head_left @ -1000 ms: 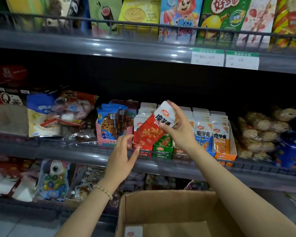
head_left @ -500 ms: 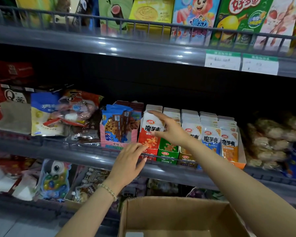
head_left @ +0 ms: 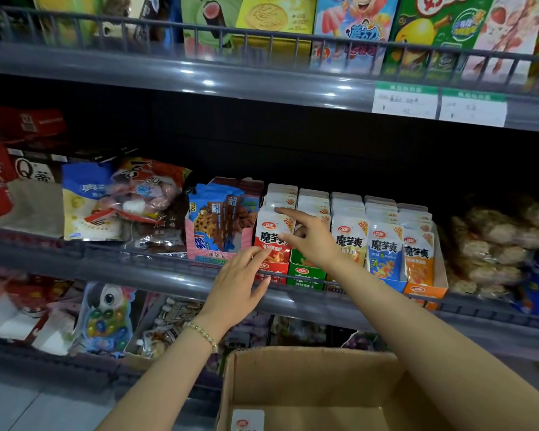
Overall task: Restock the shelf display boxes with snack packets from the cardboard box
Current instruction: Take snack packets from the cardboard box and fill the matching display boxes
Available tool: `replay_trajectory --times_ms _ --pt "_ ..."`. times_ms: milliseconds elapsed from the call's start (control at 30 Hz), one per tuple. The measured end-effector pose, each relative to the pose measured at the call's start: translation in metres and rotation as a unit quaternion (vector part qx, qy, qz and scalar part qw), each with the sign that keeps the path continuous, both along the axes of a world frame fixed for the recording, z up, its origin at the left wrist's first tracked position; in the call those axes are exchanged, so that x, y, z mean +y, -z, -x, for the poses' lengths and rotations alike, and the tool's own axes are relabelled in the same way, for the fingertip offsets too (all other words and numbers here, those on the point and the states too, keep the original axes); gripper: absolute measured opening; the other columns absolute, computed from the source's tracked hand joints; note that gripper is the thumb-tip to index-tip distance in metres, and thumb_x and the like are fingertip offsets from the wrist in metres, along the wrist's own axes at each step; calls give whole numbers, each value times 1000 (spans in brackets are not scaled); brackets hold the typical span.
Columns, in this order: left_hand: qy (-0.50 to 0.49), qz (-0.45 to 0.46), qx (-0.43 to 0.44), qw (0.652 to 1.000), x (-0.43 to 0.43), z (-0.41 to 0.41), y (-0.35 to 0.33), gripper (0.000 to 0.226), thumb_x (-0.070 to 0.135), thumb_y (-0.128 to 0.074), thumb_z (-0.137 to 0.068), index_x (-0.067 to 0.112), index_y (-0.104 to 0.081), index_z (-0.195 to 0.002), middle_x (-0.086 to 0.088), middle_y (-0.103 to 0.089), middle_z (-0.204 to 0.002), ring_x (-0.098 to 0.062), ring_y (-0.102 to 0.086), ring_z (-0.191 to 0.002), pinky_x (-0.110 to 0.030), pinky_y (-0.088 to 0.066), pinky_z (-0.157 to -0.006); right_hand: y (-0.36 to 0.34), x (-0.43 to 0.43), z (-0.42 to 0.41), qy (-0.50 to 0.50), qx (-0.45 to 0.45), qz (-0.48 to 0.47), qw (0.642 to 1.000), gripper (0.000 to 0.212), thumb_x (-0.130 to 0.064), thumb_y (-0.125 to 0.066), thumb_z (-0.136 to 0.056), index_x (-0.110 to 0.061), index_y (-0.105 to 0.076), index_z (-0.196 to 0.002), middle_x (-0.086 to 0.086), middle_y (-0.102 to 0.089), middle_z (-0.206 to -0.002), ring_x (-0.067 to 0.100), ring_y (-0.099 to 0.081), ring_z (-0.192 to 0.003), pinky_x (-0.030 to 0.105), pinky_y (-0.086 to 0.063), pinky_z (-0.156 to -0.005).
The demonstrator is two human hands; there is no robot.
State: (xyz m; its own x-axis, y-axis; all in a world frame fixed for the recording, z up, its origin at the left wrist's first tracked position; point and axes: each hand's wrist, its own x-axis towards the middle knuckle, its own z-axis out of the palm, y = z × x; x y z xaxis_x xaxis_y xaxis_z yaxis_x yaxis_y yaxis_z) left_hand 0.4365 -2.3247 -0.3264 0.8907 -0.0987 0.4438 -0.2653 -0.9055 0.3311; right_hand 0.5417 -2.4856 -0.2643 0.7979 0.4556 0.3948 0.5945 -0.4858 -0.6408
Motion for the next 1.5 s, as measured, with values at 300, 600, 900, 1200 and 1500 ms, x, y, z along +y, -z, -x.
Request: replay_trajectory --times_ms 300,600,900,1200,1500 --pt "33 86 3 996 -36 46 18 45 39 -46 -96 30 -39 -140 15 -37 -140 -1 -31 -131 -21 -23 -110 28 -47 64 40 35 -151 987 44 -16 -58 -91 -25 -46 -133 -8 -55 -117 6 -59 -98 21 -53 -82" --pt "100 39 295 949 -104 96 115 43 47 -43 -96 25 -47 -132 5 -48 -133 -12 -46 -122 -31 -41 -101 210 -152 154 25 306 142 941 8 -36 -58 -91 -36 -65 -96 -14 -67 -98 2 -63 -93 25 -50 -89" --pt "66 -131 491 859 -94 113 205 63 59 -36 -93 18 -36 -142 -7 -39 -148 -26 -40 -131 -37 -36 -105 244 -171 200 -28 407 366 836 57 -51 -37 -97 -19 -37 -144 3 -29 -153 22 -27 -140 33 -22 -113" --pt "118 -187 508 832 -98 148 216 65 55 -35 -95 22 -21 -150 -2 -20 -157 -22 -25 -141 -41 -29 -112 250 -179 242 -83 413 523 741 72 -67 -30 -91 -31 -13 -151 -1 13 -159 26 6 -147 44 -9 -118" --pt "10 -71 499 863 -91 133 207 52 35 -28 -102 14 -21 -149 -7 -16 -157 -28 -14 -143 -38 -21 -116 265 -156 224 51 492 222 840 51 -47 -49 -93 -18 -48 -135 0 -49 -139 16 -47 -123 27 -36 -104"
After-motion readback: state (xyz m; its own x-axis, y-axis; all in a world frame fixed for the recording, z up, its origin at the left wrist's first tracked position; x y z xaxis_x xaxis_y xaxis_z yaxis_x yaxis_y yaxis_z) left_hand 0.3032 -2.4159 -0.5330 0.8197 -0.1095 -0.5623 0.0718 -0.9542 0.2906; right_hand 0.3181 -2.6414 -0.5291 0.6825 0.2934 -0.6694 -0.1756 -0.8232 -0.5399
